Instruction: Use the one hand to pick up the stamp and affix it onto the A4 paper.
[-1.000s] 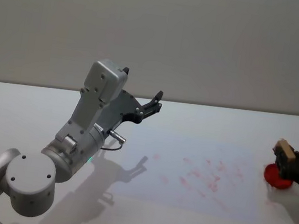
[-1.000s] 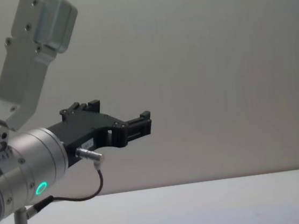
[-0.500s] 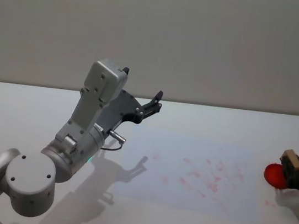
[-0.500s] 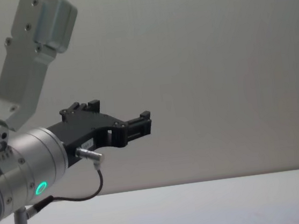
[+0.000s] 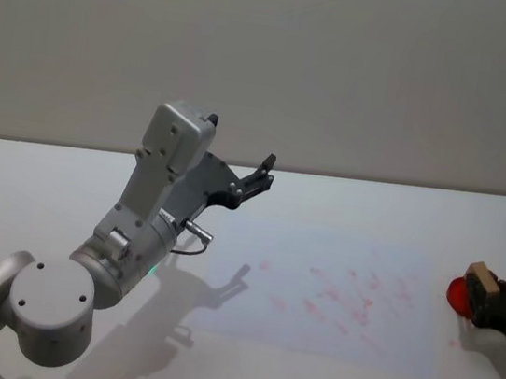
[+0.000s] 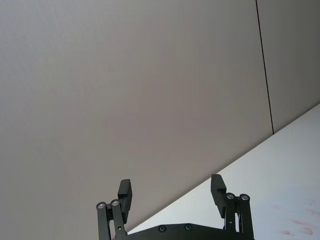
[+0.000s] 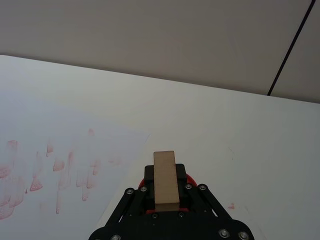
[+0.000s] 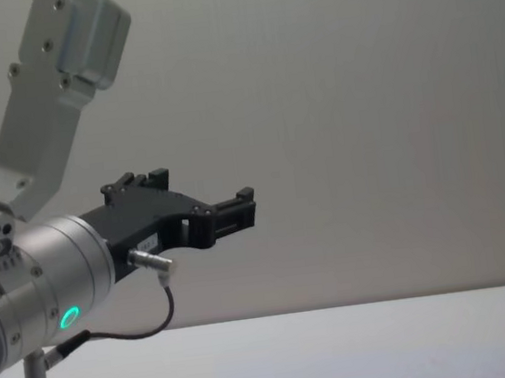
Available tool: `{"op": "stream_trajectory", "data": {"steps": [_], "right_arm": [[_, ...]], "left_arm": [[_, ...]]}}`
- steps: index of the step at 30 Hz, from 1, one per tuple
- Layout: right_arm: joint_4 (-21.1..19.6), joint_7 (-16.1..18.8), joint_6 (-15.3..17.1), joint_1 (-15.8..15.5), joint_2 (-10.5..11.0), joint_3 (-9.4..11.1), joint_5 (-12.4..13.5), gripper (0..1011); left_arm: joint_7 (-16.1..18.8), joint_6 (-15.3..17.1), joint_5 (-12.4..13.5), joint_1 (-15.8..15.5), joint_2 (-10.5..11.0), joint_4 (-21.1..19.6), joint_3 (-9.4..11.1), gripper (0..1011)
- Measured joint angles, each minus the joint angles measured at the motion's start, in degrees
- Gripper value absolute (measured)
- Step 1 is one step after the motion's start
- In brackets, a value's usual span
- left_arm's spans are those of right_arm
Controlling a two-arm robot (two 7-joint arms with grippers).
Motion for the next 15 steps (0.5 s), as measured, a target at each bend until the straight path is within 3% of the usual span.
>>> {"op": "stream_trajectory", "data": {"steps": [15], "right_arm": [[1.7, -0.5, -0.1, 0.8, -0.8, -0.7, -1.6, 220]], "left_arm": [[0.0, 0.0, 0.0, 0.0, 0.0, 0.0, 0.0, 1001]]}}
